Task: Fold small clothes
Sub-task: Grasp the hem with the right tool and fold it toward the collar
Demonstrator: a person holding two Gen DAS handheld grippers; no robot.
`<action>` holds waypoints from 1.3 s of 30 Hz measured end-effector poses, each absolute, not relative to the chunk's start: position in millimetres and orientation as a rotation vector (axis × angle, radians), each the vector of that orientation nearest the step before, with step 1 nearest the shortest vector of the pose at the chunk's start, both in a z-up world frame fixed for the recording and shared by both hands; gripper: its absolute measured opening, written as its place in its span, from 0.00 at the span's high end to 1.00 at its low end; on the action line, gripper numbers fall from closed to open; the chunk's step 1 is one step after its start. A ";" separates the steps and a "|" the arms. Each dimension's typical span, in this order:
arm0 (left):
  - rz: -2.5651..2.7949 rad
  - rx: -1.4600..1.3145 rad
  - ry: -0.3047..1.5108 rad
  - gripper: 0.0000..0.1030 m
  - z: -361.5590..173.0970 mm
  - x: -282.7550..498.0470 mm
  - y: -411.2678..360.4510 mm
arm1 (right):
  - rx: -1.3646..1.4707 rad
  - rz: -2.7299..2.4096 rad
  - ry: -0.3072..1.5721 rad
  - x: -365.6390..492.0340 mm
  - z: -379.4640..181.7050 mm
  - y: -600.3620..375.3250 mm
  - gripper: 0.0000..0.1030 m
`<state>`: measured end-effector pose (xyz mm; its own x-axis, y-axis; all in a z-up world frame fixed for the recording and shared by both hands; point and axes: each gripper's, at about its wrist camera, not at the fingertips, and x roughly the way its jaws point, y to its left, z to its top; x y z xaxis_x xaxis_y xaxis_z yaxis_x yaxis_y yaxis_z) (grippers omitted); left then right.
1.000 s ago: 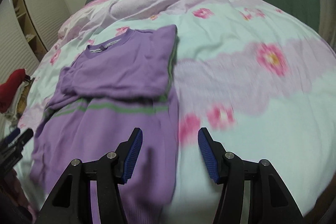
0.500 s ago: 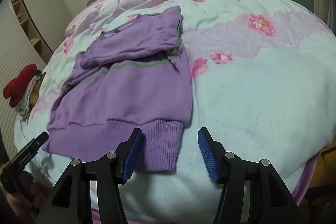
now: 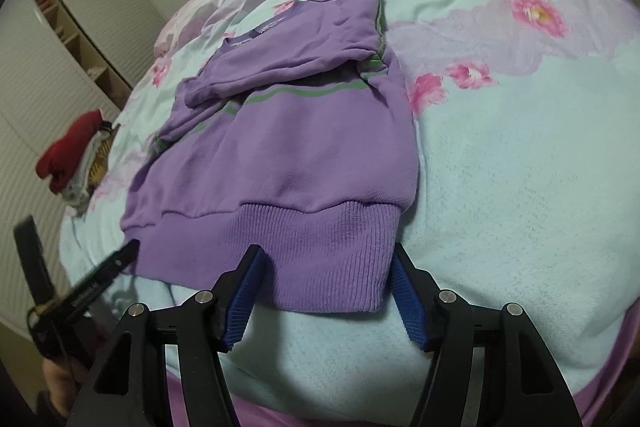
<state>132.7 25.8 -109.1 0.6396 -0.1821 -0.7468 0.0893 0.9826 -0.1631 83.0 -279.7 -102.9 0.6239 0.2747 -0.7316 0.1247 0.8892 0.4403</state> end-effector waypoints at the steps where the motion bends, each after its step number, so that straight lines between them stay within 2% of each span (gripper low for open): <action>1: -0.153 -0.114 0.862 0.67 -108.9 132.6 24.2 | 0.507 0.087 0.903 83.2 -104.0 -282.8 0.63; 3: -0.163 -0.126 0.861 0.80 -108.1 132.3 22.9 | 0.551 0.099 0.915 84.9 -108.3 -288.0 0.84; 7: -0.170 -0.140 0.845 0.86 -100.6 129.0 25.1 | 0.579 0.098 0.908 81.9 -106.6 -288.3 0.91; 15: -0.156 -0.125 0.804 0.87 -78.1 105.8 28.0 | 0.529 0.072 0.845 65.2 -82.7 -286.5 0.92; 25: -0.180 -0.128 0.678 0.87 -22.0 87.9 26.1 | 0.455 0.088 0.670 36.7 -26.3 -288.7 0.92; 31: -0.179 -0.164 0.604 0.87 7.6 127.1 26.4 | 0.476 0.101 0.569 68.6 8.5 -295.0 0.92; 39: -0.159 -0.183 0.576 0.87 20.4 233.1 12.2 | 0.508 0.089 0.531 163.1 25.3 -307.6 0.92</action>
<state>233.1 12.2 20.4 0.8272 -0.2000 -0.5251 0.0983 0.9716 -0.2153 163.1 -307.6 25.3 0.8617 0.2100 -0.4619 0.0473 0.8731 0.4852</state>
